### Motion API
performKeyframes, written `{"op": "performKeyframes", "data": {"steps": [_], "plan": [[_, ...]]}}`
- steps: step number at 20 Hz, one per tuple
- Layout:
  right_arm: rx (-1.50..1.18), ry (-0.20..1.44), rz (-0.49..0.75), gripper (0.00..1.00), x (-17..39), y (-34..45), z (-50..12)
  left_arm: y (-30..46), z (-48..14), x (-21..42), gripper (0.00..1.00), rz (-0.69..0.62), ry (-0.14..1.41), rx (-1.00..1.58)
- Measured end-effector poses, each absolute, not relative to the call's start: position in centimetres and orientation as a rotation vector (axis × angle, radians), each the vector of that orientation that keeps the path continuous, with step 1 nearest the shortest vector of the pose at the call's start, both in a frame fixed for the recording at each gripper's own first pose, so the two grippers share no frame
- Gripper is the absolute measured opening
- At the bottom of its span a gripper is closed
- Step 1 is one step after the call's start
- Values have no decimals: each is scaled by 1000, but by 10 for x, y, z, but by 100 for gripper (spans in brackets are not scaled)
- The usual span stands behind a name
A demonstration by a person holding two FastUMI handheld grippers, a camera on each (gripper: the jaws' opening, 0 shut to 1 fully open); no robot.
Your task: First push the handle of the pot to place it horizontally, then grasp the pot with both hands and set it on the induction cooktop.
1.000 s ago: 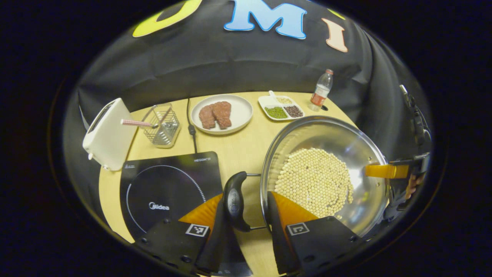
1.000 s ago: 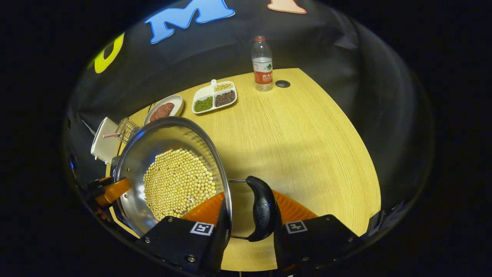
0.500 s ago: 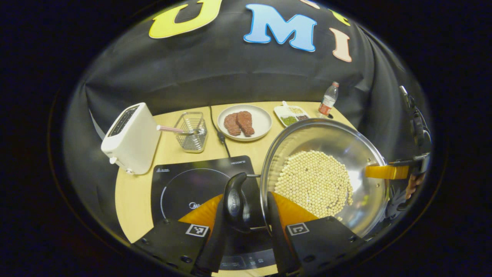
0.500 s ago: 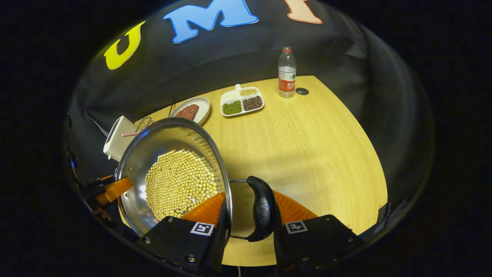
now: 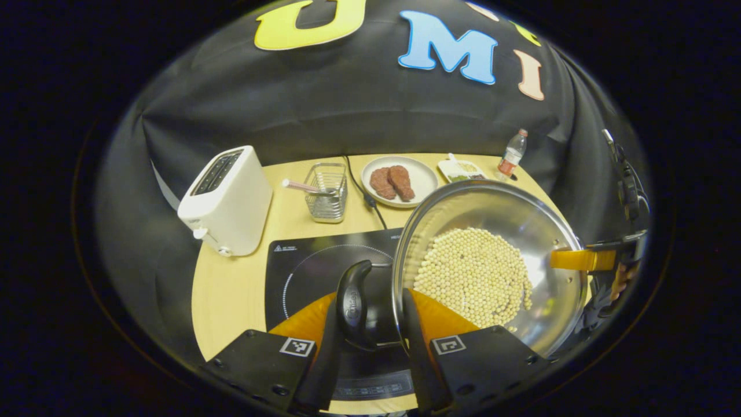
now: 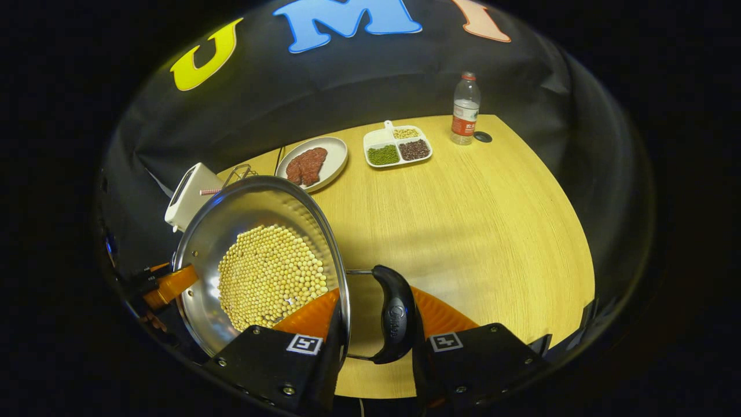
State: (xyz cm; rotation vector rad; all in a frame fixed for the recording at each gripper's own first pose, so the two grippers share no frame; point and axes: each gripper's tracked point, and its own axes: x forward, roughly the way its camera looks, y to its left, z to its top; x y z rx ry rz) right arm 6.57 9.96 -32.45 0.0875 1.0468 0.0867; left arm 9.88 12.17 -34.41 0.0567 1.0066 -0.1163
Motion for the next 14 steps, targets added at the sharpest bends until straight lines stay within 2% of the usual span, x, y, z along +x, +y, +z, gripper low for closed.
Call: {"op": "performKeyframes", "data": {"steps": [2, 4, 5, 8, 14], "plan": [[78, 1049, 99, 53, 67, 113, -324, 136, -344, 98, 56, -106, 1011, 49], [70, 1057, 113, 53, 68, 127, -324, 153, -342, 95, 56, -92, 1016, 43], [67, 1060, 120, 53, 70, 134, -325, 160, -342, 94, 59, -86, 1017, 42], [61, 1069, 136, 53, 72, 154, -329, 181, -345, 94, 56, -69, 1026, 31], [68, 1086, 147, 53, 72, 189, -341, 223, -350, 100, 56, -60, 1029, 46]]}}
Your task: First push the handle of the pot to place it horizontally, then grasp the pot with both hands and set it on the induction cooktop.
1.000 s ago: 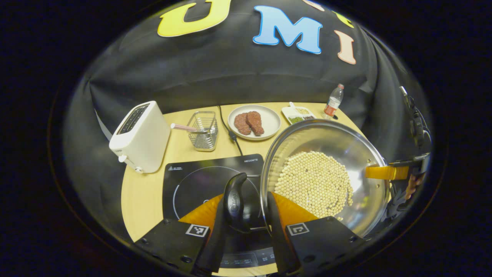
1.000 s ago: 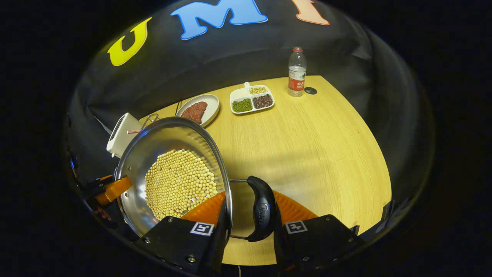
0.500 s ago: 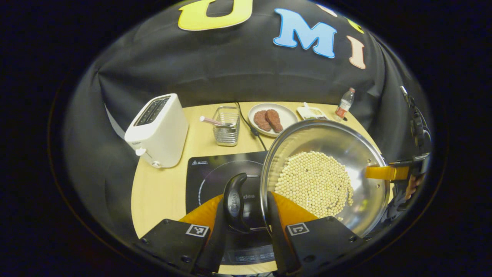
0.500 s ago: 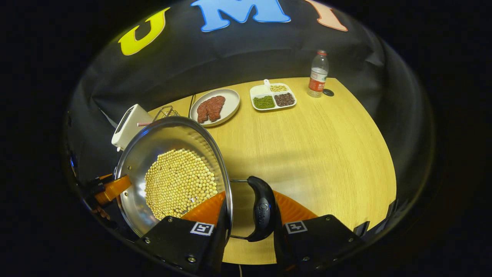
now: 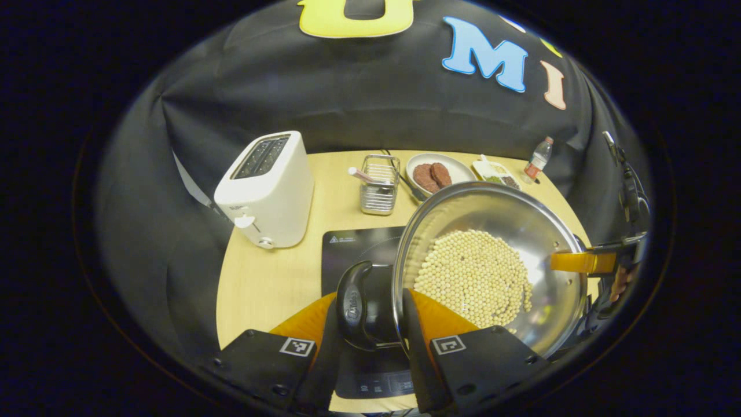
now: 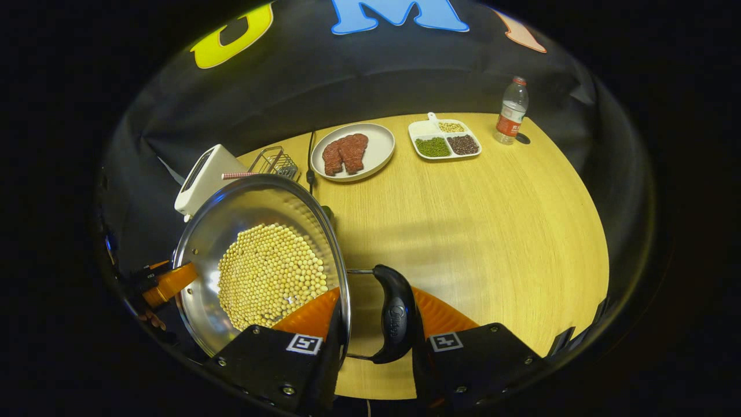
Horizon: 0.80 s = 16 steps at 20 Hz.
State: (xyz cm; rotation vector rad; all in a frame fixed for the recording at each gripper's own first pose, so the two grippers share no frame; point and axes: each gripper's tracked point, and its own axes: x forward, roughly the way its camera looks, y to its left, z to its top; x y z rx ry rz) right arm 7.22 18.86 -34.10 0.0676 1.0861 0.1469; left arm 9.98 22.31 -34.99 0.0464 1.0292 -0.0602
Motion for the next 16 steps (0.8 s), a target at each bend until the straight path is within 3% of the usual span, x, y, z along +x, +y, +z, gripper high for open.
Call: {"op": "performKeyframes", "data": {"steps": [16], "plan": [[63, 1108, 151, 53, 82, 247, -381, 285, -387, 113, 59, -40, 1044, 56]]}}
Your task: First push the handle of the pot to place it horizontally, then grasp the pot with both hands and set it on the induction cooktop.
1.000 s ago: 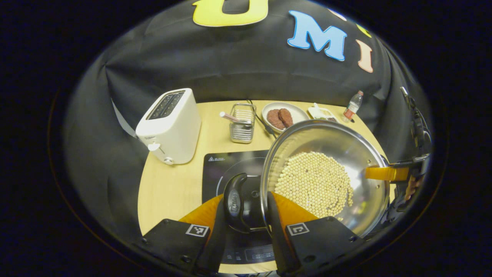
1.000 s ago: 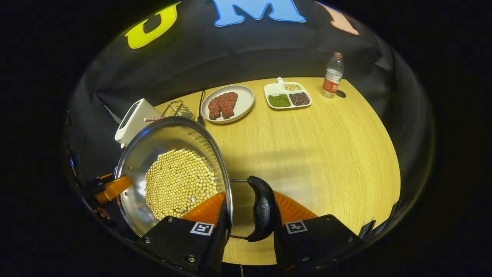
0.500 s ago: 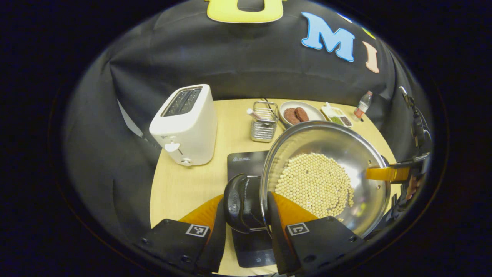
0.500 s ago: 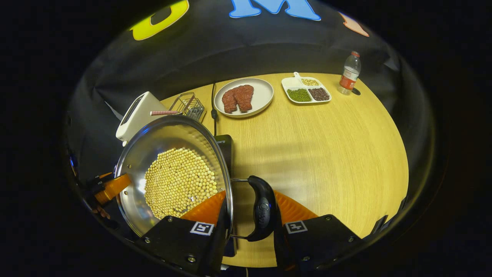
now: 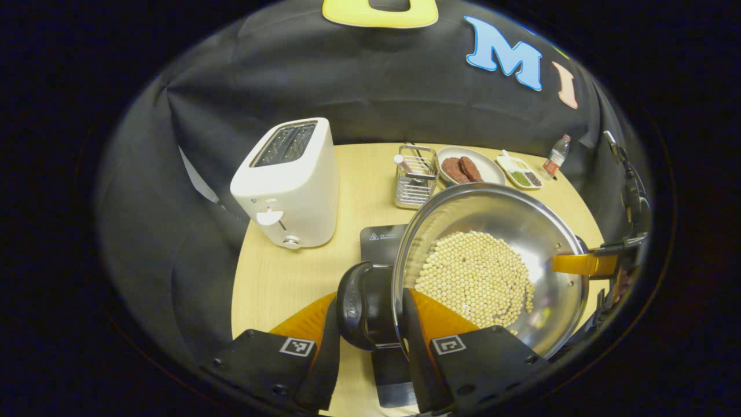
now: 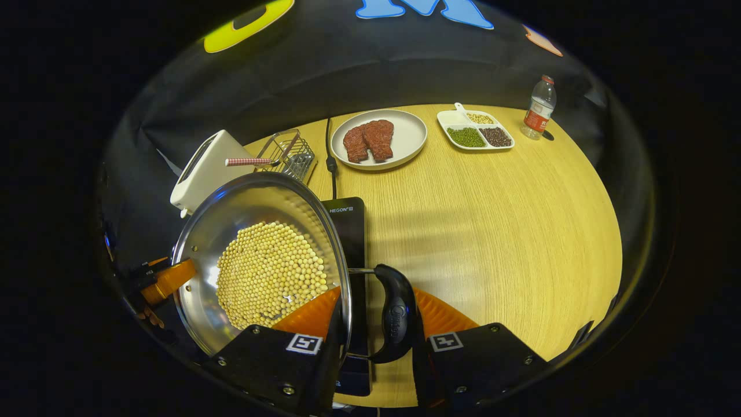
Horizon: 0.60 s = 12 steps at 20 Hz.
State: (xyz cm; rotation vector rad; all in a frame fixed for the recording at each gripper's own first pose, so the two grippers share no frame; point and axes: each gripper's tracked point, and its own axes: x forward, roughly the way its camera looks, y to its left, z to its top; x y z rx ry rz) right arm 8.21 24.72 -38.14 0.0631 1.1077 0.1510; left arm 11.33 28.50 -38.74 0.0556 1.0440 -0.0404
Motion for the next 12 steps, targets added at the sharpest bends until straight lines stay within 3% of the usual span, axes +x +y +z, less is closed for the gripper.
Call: {"op": "performKeyframes", "data": {"steps": [6, 10, 12], "plan": [[55, 1104, 134, 53, 82, 252, -394, 283, -395, 113, 56, -46, 1051, 18], [58, 1115, 130, 53, 78, 251, -403, 284, -396, 116, 63, -39, 1041, 15], [59, 1095, 130, 53, 83, 252, -404, 283, -394, 114, 56, -40, 1033, 8]]}}
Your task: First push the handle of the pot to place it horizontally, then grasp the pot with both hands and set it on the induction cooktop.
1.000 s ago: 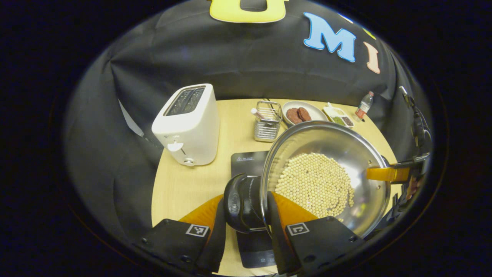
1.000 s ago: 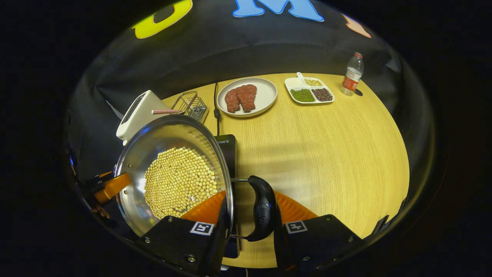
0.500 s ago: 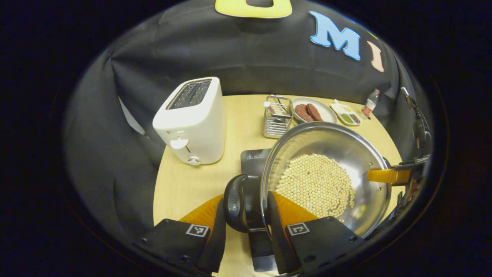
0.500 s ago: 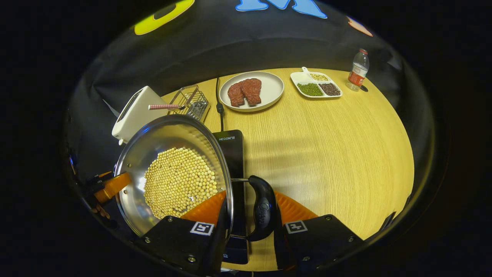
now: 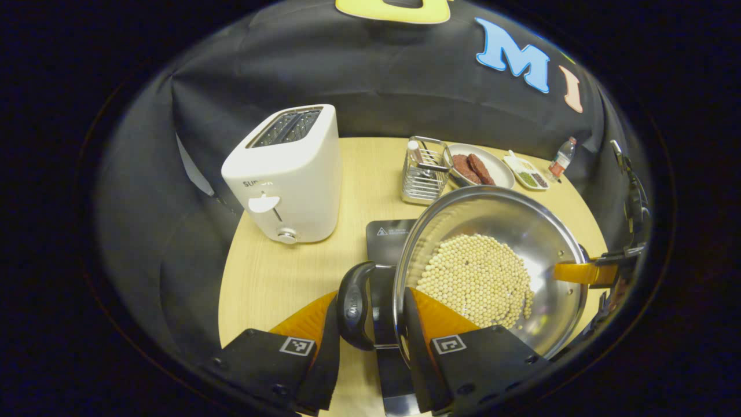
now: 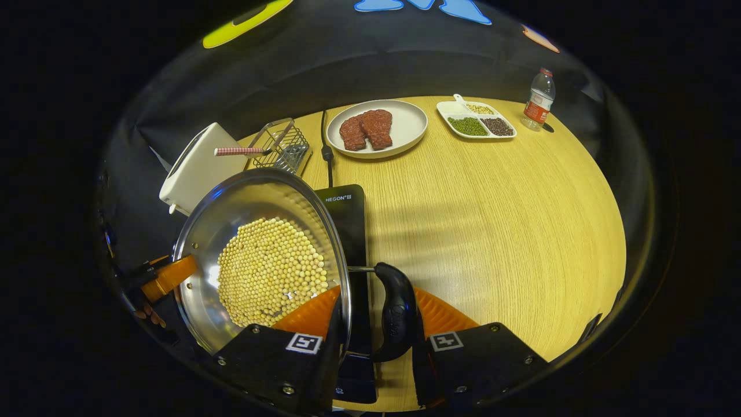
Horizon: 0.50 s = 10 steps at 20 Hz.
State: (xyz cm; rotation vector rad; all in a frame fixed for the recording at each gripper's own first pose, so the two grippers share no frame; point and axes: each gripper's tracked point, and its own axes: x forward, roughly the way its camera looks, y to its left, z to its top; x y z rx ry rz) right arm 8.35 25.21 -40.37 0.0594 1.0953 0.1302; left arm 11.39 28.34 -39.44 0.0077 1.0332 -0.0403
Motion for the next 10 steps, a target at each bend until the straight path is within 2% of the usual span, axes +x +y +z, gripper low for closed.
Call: {"op": "performKeyframes", "data": {"steps": [3, 4, 8, 10], "plan": [[78, 1096, 119, 53, 84, 253, -402, 287, -391, 116, 63, -58, 1016, 11], [85, 1086, 118, 53, 84, 254, -402, 286, -391, 116, 57, -62, 1012, 1], [111, 1041, 133, 53, 85, 256, -401, 287, -385, 119, 65, -55, 957, -23], [123, 969, 167, 59, 95, 254, -390, 292, -370, 121, 72, -24, 901, -63]]}}
